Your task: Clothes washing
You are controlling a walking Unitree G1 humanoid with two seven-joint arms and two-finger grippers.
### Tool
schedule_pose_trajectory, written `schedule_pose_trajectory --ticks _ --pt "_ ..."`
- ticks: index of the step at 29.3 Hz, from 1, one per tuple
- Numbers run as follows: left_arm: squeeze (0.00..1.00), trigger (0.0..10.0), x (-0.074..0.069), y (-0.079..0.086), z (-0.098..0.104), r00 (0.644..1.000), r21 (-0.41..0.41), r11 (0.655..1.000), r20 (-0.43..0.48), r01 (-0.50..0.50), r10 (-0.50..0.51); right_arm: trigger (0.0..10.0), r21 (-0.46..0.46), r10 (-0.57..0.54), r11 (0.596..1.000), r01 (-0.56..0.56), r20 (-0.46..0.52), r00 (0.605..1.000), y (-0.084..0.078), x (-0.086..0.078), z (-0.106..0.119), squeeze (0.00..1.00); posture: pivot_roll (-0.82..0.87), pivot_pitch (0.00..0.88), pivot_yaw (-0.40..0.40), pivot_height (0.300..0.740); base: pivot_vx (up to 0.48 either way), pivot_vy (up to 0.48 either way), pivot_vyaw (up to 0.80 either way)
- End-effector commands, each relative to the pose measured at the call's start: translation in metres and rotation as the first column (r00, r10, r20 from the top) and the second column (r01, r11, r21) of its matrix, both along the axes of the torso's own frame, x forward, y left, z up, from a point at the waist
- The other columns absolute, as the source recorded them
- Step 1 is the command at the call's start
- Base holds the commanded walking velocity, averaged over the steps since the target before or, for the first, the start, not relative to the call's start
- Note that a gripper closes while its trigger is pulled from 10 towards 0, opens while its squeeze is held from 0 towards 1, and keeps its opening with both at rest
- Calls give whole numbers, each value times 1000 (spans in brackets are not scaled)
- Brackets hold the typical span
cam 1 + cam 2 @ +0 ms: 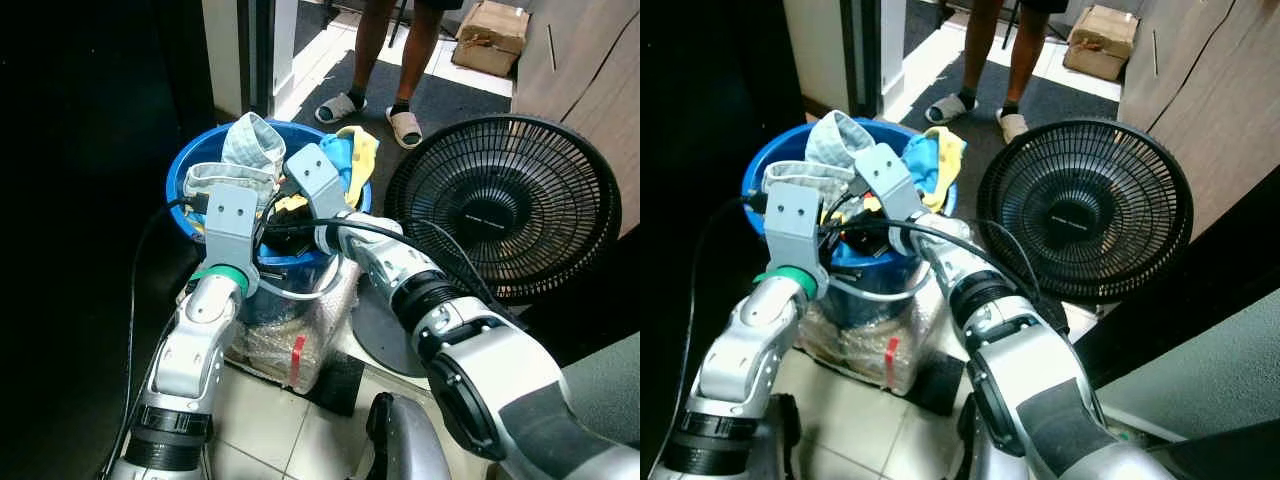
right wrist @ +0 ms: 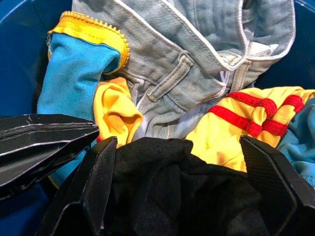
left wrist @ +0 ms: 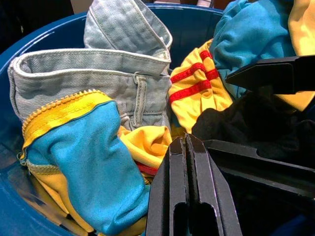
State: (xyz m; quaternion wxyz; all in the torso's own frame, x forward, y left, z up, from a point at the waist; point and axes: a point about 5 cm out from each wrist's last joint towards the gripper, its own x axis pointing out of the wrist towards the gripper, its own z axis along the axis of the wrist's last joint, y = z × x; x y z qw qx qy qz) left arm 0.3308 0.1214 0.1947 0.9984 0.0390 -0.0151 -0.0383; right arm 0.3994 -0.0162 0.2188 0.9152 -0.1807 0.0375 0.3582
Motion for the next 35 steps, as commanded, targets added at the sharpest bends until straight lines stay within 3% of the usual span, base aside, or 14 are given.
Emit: schedule_pose_trajectory --ticks 1,9,10,12,13,27,31,35 --pt "0 10000 -5 4 -40 981 25 999 -192 -24 28 10000 -86 2 996 -13 -128 992 -2 -7 -36 0 198 258 -112 491 0 0 0" --pt "0 10000 -6 5 -41 979 24 999 -199 -30 34 10000 -161 -1 986 -29 -186 983 -13 -12 -59 0 187 254 -108 491 0 0 0" --pt "0 10000 -5 4 -41 980 24 999 -198 -25 30 2039 -168 -10 986 -22 -188 982 -16 -12 -61 0 183 251 -103 491 0 0 0" --pt "0 10000 -5 3 -40 980 24 999 -197 -22 26 2039 -172 -15 985 -18 -189 982 -18 -12 -62 0 183 251 -103 491 0 0 0" --pt "0 10000 -4 3 -39 980 24 1000 -196 -18 22 0 -178 -20 984 -15 -190 982 -21 -12 -63 0 180 249 -95 491 0 0 0" --pt "0 10000 -2 -3 -38 980 33 999 -200 19 -12 0 -283 48 954 -97 -176 983 -44 -15 -78 0 169 240 -61 491 0 0 0" --pt "0 10000 -2 -3 -38 980 34 999 -200 22 -15 0 -265 78 956 -124 -178 981 -43 -17 -78 0 169 238 -56 491 0 0 0" --pt "0 10000 0 -5 -37 980 36 999 -199 36 -28 0 -261 84 957 -127 -172 982 -54 -16 -77 0 157 228 -45 491 0 0 0"
